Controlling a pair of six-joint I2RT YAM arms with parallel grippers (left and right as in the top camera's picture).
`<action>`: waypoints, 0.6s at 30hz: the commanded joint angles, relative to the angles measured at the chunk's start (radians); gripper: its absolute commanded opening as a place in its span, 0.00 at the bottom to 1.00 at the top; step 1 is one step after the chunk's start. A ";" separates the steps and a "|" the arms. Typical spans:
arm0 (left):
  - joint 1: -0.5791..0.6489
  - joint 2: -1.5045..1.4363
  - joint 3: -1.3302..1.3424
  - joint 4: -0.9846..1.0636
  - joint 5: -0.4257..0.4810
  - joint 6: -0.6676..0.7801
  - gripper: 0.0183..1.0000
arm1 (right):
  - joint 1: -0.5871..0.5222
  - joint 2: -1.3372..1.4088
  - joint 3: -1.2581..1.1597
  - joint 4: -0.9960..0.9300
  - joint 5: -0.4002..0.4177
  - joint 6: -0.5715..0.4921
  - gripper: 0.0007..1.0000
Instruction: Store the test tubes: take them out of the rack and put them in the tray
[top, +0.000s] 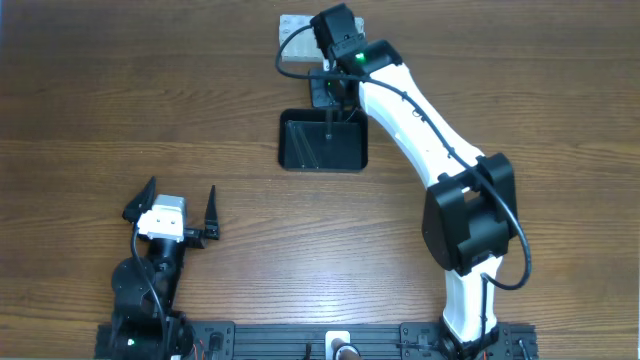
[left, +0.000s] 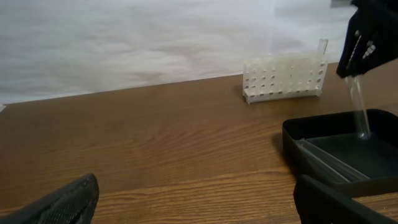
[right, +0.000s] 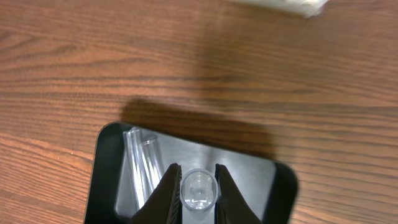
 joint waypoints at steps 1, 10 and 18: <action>0.006 -0.009 -0.005 -0.003 0.013 0.007 1.00 | 0.025 0.032 -0.003 -0.013 -0.016 0.039 0.01; 0.006 -0.009 -0.005 -0.003 0.013 0.007 1.00 | 0.036 0.060 -0.005 -0.032 -0.016 0.097 0.01; 0.006 -0.009 -0.005 -0.003 0.013 0.007 1.00 | 0.034 0.123 -0.005 -0.034 -0.016 0.103 0.01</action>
